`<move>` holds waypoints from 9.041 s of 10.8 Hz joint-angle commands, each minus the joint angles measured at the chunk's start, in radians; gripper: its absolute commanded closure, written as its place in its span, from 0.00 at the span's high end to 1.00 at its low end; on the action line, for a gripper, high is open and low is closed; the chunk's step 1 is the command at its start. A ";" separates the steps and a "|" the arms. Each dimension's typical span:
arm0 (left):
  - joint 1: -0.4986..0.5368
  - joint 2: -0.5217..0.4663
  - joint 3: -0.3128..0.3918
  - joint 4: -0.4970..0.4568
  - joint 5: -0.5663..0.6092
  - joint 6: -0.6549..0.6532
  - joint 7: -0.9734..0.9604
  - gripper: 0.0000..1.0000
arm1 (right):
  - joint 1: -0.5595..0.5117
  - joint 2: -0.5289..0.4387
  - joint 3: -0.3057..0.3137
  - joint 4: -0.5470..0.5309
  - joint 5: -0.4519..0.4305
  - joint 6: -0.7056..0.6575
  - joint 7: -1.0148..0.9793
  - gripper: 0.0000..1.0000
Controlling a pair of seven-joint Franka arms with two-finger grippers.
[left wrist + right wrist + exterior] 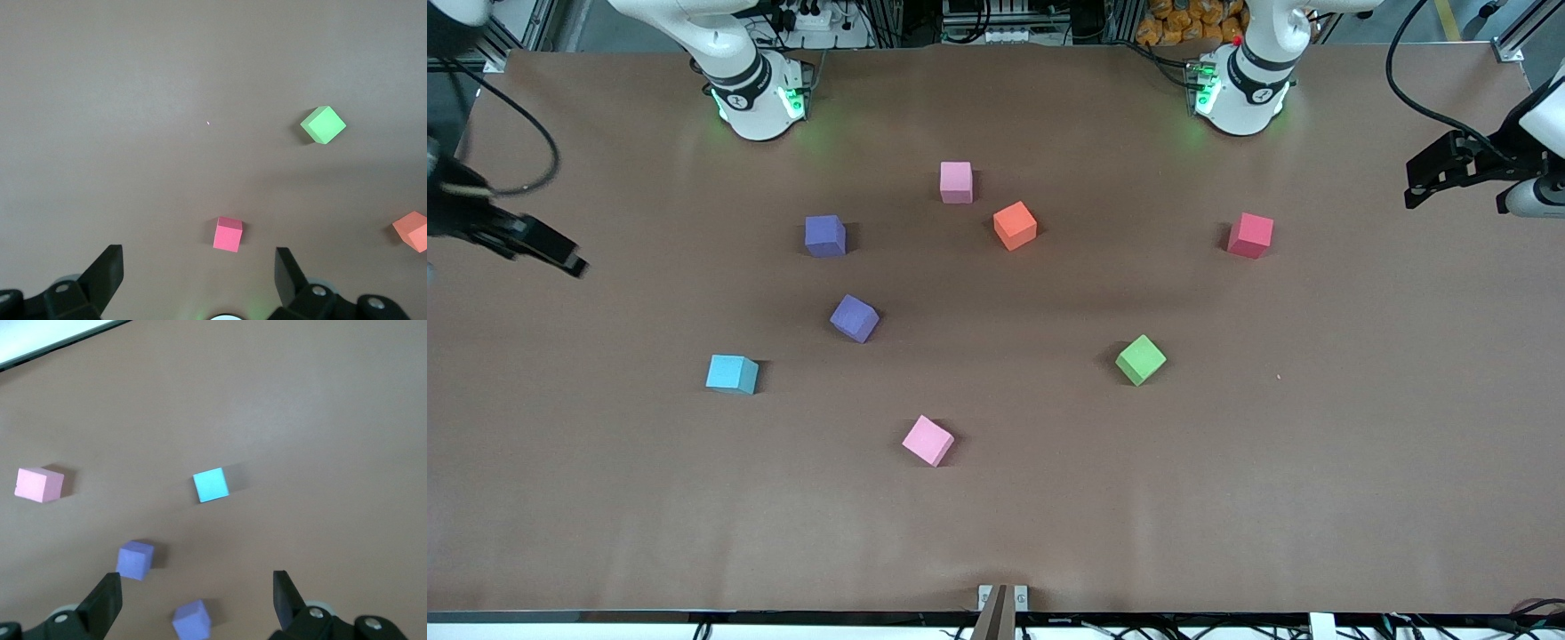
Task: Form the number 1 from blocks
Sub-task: 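Lower the right gripper onto purple while the left gripper lowers onto green, then close the right gripper on purple while the left gripper grips green, then place the purple block beside the pink block with the right gripper, then place green beside purple with the left gripper while the right gripper reaches purple, then grasp the second purple block with the right gripper and lift it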
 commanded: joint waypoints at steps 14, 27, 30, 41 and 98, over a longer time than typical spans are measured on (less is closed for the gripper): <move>-0.207 0.413 -0.051 -0.164 -0.048 0.487 -0.810 1.00 | 0.370 0.457 -0.111 -0.098 0.166 0.364 0.457 1.00; -0.302 0.549 -0.049 -0.370 -0.036 0.914 -1.163 1.00 | 0.435 0.453 -0.075 -0.356 0.212 0.581 0.325 1.00; -0.302 0.566 -0.049 -0.370 -0.036 0.934 -1.166 1.00 | 0.451 0.466 -0.075 -0.358 0.212 0.587 0.323 0.89; -0.349 0.560 -0.048 -0.359 -0.033 0.942 -1.161 0.00 | 0.633 0.344 -0.063 -0.362 0.156 0.595 0.263 0.62; -0.883 0.773 -0.108 -0.038 -0.041 0.804 -1.029 0.00 | 0.336 0.225 0.027 -0.800 0.177 0.558 -0.275 0.94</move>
